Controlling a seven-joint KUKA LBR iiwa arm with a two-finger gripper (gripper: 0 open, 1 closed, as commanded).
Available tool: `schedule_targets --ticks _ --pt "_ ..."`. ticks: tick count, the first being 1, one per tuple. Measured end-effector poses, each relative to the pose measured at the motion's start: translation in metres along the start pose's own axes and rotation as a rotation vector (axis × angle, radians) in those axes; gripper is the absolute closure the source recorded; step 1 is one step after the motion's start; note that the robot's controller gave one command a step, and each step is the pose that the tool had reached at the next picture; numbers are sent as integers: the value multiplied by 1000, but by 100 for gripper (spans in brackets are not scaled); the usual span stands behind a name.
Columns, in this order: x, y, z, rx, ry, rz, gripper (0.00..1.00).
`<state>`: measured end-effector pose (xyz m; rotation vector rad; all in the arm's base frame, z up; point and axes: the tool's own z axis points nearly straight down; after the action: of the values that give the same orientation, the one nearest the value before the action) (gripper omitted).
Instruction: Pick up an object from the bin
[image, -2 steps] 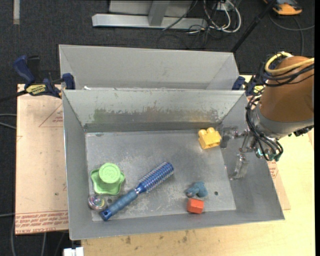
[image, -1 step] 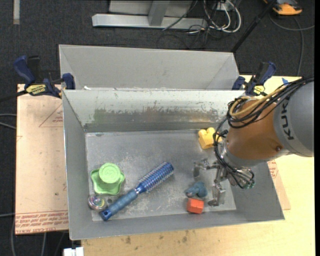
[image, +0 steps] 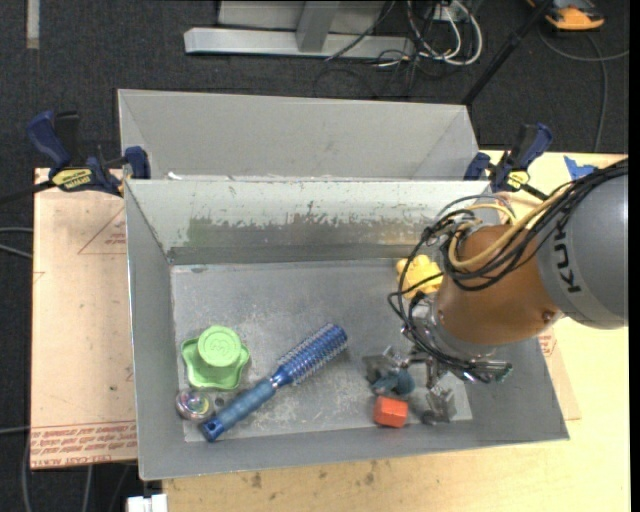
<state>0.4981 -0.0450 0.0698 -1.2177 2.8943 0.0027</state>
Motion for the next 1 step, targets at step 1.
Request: schedule_targets --ticks 1 --pt "0 -1 0 1 0 -1 100"
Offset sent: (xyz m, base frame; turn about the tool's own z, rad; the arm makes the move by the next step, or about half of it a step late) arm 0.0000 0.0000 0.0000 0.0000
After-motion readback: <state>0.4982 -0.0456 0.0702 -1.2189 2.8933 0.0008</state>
